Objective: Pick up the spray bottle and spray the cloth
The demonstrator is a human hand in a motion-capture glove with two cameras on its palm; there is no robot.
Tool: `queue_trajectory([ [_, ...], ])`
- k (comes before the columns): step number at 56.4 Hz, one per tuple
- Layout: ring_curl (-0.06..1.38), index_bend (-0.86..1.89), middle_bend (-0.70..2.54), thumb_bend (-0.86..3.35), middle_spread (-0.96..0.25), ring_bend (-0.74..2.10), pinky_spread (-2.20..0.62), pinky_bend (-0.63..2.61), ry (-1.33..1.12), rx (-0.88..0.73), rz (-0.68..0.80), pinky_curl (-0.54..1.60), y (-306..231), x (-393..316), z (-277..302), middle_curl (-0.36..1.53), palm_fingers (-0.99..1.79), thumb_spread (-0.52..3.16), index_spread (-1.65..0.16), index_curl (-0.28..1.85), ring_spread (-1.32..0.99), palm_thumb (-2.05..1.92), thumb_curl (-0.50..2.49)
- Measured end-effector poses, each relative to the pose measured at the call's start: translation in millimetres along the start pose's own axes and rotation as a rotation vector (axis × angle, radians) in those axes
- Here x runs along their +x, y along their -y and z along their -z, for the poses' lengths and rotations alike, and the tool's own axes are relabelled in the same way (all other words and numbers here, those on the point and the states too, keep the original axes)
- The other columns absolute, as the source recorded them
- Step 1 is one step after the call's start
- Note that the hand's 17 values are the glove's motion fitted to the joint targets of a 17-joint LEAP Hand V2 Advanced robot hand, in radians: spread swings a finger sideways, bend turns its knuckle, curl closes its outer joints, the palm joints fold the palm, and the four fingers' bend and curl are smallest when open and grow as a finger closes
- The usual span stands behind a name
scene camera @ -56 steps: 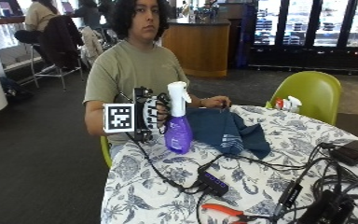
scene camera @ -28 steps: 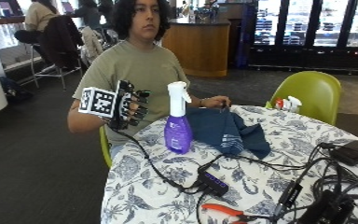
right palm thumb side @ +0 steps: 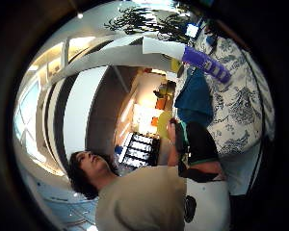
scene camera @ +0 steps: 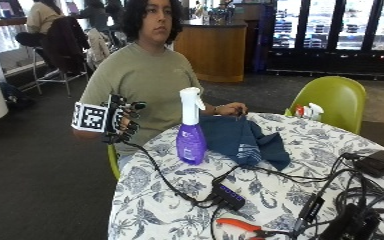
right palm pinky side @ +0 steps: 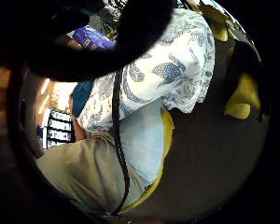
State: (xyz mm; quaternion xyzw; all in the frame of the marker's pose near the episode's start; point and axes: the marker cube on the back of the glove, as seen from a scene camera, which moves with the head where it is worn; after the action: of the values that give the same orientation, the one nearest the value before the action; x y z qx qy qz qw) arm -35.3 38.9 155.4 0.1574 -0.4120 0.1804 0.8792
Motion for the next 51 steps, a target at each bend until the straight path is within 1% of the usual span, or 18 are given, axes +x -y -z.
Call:
queue_trajectory([
  [9, 0.33, 0.15, 0.18, -0.02, 0.07, 0.3, 0.23, 0.3, 0.049, -0.048, 0.016, 0.36, 20, 3, -11, 0.37, 0.38, 1.09, -0.33, 0.33, 0.02, 0.77, 0.47],
  [21, 0.34, 0.15, 0.18, -0.02, 0.07, 0.31, 0.23, 0.29, 0.106, -0.059, 0.041, 0.36, 75, 1, -36, 0.36, 0.39, 1.08, -0.32, 0.31, 0.0, 0.79, 0.46],
  [32, 0.34, 0.14, 0.19, -0.02, 0.06, 0.32, 0.22, 0.29, 0.13, -0.03, 0.069, 0.36, 128, -10, -61, 0.35, 0.39, 1.06, -0.31, 0.3, 0.0, 0.82, 0.46],
  [41, 0.35, 0.13, 0.2, -0.02, 0.05, 0.35, 0.21, 0.27, 0.161, 0.046, 0.096, 0.35, 169, -18, -78, 0.35, 0.41, 1.04, -0.3, 0.28, -0.01, 0.85, 0.46],
  [51, 0.36, 0.1, 0.22, -0.03, 0.03, 0.42, 0.16, 0.27, 0.132, 0.127, 0.135, 0.35, 212, -15, -95, 0.36, 0.48, 0.96, -0.27, 0.25, -0.05, 0.86, 0.46],
])
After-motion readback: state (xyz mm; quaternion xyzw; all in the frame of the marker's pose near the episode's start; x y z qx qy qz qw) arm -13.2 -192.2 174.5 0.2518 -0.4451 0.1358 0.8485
